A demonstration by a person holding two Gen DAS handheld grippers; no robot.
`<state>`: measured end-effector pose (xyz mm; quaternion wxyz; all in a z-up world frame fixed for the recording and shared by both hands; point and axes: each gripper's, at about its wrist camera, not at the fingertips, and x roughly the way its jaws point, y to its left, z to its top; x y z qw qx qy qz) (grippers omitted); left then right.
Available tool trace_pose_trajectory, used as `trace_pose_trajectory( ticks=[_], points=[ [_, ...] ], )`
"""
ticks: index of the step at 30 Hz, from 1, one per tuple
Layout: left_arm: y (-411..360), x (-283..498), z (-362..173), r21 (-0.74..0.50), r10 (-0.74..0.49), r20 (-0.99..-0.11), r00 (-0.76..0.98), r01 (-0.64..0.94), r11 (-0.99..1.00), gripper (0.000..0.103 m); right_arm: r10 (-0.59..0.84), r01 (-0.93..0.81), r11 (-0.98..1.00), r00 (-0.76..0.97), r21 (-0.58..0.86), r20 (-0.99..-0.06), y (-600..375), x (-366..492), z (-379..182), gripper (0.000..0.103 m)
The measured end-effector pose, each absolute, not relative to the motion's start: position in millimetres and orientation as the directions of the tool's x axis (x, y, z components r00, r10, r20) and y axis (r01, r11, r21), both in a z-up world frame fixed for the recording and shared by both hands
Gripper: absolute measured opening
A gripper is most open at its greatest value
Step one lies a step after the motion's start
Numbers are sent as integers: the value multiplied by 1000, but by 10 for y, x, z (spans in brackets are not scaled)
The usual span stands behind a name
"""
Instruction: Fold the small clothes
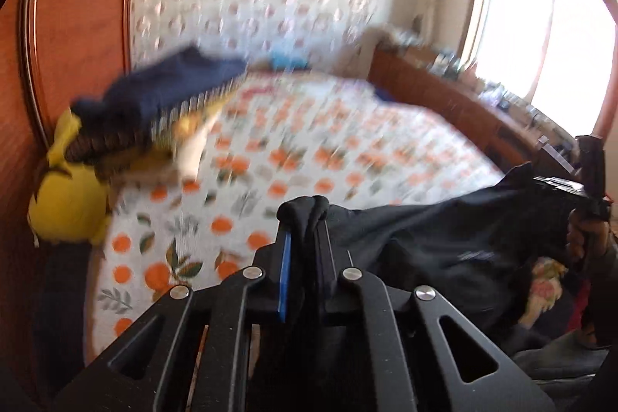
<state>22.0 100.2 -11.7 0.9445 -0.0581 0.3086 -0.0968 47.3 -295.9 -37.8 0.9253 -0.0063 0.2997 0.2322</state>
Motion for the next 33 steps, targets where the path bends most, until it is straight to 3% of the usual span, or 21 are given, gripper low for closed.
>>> trace_pose_trajectory(
  ticks=[13, 18, 21, 26, 28, 31, 33],
  points=[
    [976, -489, 1451, -87, -234, -235, 943, 219, 972, 11, 448, -462, 887, 864, -6, -228, -3318, -686, 1230, 12],
    [975, -94, 1746, -30, -192, -202, 960, 190, 981, 11, 409, -429, 896, 898, -113, -163, -3335, -620, 1727, 13],
    [857, 437, 1662, 12, -140, -238, 961, 147, 989, 11, 365, -398, 902, 910, -170, -196, -3200, -203, 1783, 13],
    [893, 1587, 961, 16, -101, -376, 921, 116, 993, 12, 304, -375, 906, 899, -195, -316, -2688, 784, 1344, 13],
    [893, 2008, 521, 30, -66, -462, 884, 90, 995, 19, 245, -338, 917, 896, -212, -370, -2516, 1220, 986, 15],
    [948, 2280, 33, 2, -50, -562, 826, 62, 998, 34, 143, -281, 943, 829, -180, -541, -2385, 1797, 346, 31],
    [985, 2250, -137, -33, -75, -580, 811, 69, 997, 45, 112, -248, 956, 803, -157, -585, -2382, 1892, 56, 33]
  ],
)
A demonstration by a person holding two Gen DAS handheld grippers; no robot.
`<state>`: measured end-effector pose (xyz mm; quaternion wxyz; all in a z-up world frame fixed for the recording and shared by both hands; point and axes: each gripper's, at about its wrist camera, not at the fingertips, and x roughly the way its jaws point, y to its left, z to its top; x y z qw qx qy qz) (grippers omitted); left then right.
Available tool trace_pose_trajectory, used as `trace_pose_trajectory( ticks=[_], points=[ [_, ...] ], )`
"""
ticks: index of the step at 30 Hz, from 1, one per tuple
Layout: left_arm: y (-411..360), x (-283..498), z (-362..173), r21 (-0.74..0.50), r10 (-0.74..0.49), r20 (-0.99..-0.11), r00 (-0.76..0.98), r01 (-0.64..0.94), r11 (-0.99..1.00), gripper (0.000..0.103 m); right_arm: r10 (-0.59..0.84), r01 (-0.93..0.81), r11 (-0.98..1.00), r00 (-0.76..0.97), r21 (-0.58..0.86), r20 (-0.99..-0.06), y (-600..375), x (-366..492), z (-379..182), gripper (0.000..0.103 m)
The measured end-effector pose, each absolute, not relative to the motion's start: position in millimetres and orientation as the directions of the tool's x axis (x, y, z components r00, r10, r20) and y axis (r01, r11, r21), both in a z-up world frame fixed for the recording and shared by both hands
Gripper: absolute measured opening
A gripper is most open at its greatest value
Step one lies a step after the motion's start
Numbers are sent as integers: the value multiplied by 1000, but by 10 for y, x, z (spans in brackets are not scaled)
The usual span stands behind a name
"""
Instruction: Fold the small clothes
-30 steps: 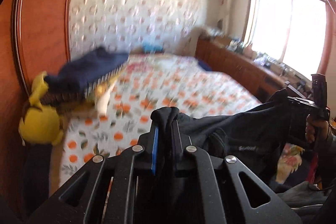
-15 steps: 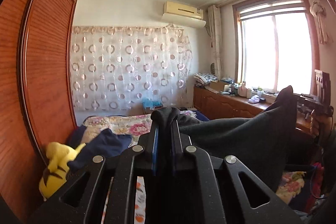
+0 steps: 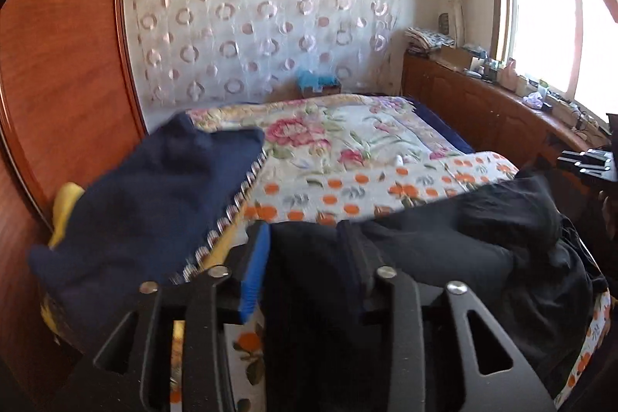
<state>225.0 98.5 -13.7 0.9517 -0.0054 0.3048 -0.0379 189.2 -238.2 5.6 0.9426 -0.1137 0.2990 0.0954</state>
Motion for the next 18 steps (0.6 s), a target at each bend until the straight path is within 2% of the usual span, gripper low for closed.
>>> trace_pose_trajectory(
  ticks=[2, 4, 6, 8, 12, 18],
  points=[
    [989, 2164, -212, -47, -92, -591, 802, 79, 996, 46, 145, -267, 956, 789, -120, -598, -2386, 1831, -78, 47],
    [995, 2067, -230, -61, -109, -597, 795, 91, 994, 54, 168, -282, 955, 774, -95, -611, -2415, 1729, -138, 53],
    [988, 1952, -209, -74, -125, -586, 801, 101, 992, 65, 193, -303, 950, 767, -80, -613, -2512, 1602, -100, 54],
    [945, 1769, -178, -91, -145, -581, 801, 113, 989, 71, 220, -325, 943, 762, -66, -609, -2598, 1513, 7, 55],
    [907, 1577, -222, -107, -160, -581, 798, 120, 987, 71, 282, -367, 930, 741, -16, -609, -2841, 1526, 4, 55],
    [770, 1243, -445, -151, -200, -627, 753, 135, 979, 71, 335, -388, 920, 699, 59, -632, -2974, 1348, -237, 55]
  ],
)
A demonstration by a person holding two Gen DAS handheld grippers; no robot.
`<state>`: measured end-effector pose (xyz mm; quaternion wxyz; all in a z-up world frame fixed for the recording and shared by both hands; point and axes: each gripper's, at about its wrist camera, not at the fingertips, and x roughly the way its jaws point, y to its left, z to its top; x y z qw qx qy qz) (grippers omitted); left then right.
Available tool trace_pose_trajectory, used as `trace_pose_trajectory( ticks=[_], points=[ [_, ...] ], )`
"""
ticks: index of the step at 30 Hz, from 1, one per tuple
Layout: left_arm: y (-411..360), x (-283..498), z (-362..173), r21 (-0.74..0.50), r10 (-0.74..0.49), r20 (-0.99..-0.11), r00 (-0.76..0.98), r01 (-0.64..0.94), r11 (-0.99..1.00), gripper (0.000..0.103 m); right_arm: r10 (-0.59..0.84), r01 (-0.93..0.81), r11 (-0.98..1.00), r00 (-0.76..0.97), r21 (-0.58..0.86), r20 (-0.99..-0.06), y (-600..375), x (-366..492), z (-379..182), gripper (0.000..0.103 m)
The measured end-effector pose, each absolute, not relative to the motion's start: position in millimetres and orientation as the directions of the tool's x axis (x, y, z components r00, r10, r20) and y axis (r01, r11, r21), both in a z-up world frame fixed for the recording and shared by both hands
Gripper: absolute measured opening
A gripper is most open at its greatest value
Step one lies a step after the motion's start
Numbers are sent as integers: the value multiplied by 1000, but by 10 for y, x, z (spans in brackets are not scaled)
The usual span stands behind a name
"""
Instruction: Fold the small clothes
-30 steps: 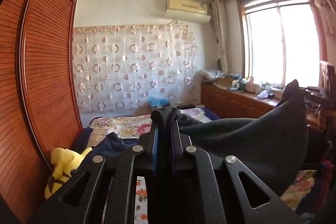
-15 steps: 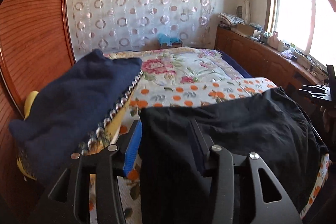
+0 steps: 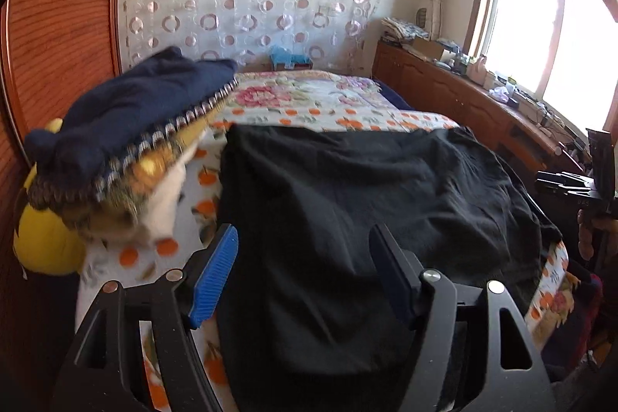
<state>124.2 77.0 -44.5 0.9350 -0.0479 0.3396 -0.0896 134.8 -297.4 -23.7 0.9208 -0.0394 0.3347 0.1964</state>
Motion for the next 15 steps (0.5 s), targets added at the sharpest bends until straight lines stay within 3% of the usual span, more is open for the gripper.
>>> trace_pose_trajectory(
  ticks=[11, 15],
  points=[
    [650, 1006, -752, -168, -202, -694, 691, 117, 979, 71, 362, -381, 916, 644, 129, -674, -3164, 1083, -394, 55],
    [631, 1041, -765, -158, -197, -700, 686, 119, 980, 66, 370, -383, 914, 640, 137, -673, -3220, 1157, -391, 55]
  ],
)
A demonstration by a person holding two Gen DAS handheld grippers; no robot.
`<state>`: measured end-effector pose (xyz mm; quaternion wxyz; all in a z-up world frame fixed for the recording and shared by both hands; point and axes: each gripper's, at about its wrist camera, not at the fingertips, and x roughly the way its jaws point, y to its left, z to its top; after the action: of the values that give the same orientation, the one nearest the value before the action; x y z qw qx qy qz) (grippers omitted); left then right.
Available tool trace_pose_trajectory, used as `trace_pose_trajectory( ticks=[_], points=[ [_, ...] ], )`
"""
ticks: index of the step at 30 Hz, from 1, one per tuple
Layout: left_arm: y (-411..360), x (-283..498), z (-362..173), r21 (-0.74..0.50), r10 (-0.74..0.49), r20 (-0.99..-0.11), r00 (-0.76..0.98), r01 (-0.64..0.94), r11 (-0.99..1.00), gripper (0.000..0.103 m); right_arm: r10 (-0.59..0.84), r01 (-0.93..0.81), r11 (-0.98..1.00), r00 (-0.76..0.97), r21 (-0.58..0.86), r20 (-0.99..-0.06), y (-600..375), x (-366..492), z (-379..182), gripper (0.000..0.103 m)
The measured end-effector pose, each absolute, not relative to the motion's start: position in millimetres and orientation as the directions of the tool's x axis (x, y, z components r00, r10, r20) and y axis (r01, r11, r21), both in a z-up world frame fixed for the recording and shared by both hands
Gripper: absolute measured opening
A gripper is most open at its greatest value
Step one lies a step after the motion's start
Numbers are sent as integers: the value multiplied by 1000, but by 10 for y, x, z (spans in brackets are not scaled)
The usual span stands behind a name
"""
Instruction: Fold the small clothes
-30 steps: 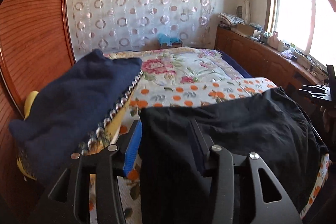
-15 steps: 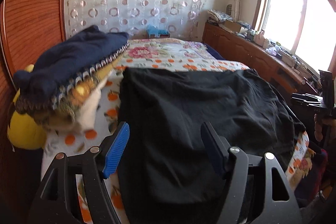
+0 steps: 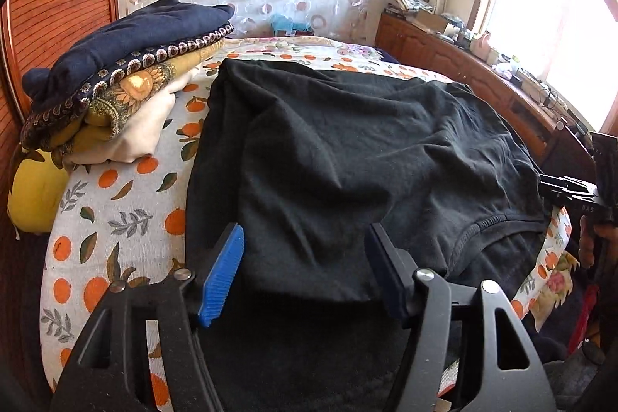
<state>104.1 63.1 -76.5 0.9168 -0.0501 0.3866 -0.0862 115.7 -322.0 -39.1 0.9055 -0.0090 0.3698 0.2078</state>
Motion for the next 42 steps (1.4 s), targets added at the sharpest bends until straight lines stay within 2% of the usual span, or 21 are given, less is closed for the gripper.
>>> trace_pose_trajectory(
  ticks=[2, 9, 10, 12, 13, 14, 19, 22, 23, 24, 31, 34, 42],
  points=[
    [637, 1057, -772, -160, -196, -703, 684, 117, 980, 61, 383, -399, 907, 644, 136, -662, -3216, 1194, -356, 55],
    [677, 1126, -902, -145, -163, -741, 652, 83, 986, 60, 374, -423, 901, 639, 99, -672, -3134, 1255, -443, 42],
    [670, 1120, -918, -134, -157, -740, 653, 86, 987, 60, 373, -421, 902, 643, 98, -669, -3106, 1264, -503, 38],
    [649, 1104, -922, -116, -147, -741, 655, 91, 989, 60, 385, -424, 899, 641, 112, -664, -3123, 1289, -490, 23],
    [644, 1098, -921, -112, -144, -742, 655, 90, 990, 60, 389, -426, 898, 645, 114, -658, -3113, 1257, -493, 11],
    [639, 1095, -920, -110, -143, -742, 655, 91, 990, 60, 398, -432, 895, 653, 114, -645, -3107, 1213, -483, 6],
    [625, 1079, -925, -95, -132, -739, 661, 92, 991, 60, 426, -431, 894, 730, 123, -535, -3149, 851, -156, 5],
    [613, 1088, -926, -84, -121, -738, 663, 88, 993, 59, 411, -433, 896, 726, 98, -551, -3140, 782, -121, 5],
    [606, 1083, -926, -76, -115, -737, 667, 88, 993, 53, 403, -431, 898, 722, 90, -563, -3138, 786, -156, 5],
    [603, 1077, -923, -68, -107, -735, 669, 85, 994, 41, 397, -429, 899, 716, 87, -574, -3146, 795, -205, 5],
    [593, 1057, -899, -85, -138, -739, 660, 113, 990, 12, 389, -409, 906, 700, 111, -598, -3141, 908, -325, 5],
    [546, 1002, -837, -68, -138, -728, 671, 131, 989, 10, 387, -409, 906, 705, 106, -594, -3122, 921, -304, 5],
    [491, 691, -417, -118, -212, -659, 721, 179, 977, 10, 402, -422, 902, 745, 92, -532, -3233, 790, -43, 5]
  ],
)
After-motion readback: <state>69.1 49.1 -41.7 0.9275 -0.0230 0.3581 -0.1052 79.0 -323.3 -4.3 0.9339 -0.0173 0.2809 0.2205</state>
